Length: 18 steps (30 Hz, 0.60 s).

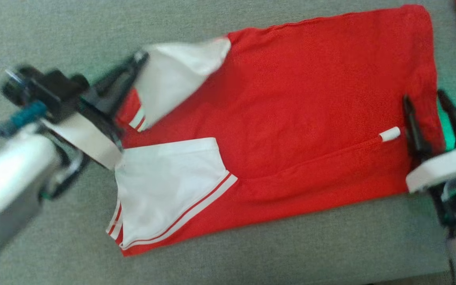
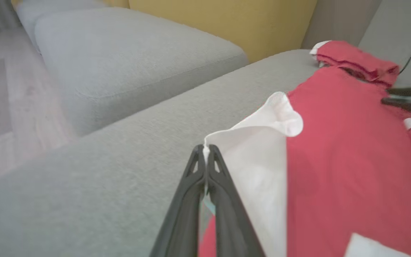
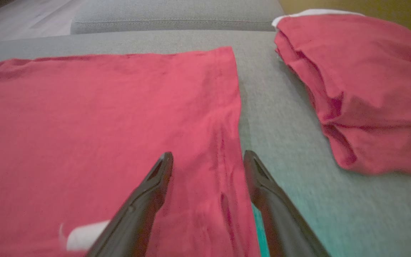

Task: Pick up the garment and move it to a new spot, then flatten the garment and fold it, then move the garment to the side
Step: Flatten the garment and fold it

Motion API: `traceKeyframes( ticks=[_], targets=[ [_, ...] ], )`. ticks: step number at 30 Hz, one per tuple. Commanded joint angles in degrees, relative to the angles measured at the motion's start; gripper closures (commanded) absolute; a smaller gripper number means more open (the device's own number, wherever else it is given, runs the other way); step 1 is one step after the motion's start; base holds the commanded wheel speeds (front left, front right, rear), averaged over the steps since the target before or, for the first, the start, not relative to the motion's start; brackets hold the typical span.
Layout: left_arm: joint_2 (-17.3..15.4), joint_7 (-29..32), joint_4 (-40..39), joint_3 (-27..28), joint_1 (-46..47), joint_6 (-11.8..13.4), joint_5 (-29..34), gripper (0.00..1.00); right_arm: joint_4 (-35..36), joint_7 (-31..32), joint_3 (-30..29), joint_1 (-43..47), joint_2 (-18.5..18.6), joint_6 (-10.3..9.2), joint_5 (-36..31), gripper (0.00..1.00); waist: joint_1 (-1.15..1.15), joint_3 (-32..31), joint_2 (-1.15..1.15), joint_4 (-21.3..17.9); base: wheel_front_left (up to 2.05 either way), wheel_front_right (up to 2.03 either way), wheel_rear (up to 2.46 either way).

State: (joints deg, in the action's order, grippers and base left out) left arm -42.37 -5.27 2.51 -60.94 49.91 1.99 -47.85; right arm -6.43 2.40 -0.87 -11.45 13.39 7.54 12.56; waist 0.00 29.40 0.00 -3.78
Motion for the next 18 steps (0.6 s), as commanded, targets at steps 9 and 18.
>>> traceKeyframes(
  ticks=[9, 18],
  targets=[
    [-7.16, 4.73, 1.58, 2.9, 15.12, -2.46, 10.86, 1.0, -2.56, 14.2, 4.5, -17.28, 9.15, -0.05, 2.54, 0.0, 0.0, 2.8, 0.0, 0.92, 0.0, 0.0, 0.0],
    [-5.68, 6.4, 4.37, 1.79, 19.4, -5.19, 12.63, 1.0, -8.61, 28.41, 9.91, -28.09, 15.89, -0.05, 3.0, 0.0, 0.0, 4.01, 0.0, 2.17, 0.0, 0.0, 0.0]
  ],
)
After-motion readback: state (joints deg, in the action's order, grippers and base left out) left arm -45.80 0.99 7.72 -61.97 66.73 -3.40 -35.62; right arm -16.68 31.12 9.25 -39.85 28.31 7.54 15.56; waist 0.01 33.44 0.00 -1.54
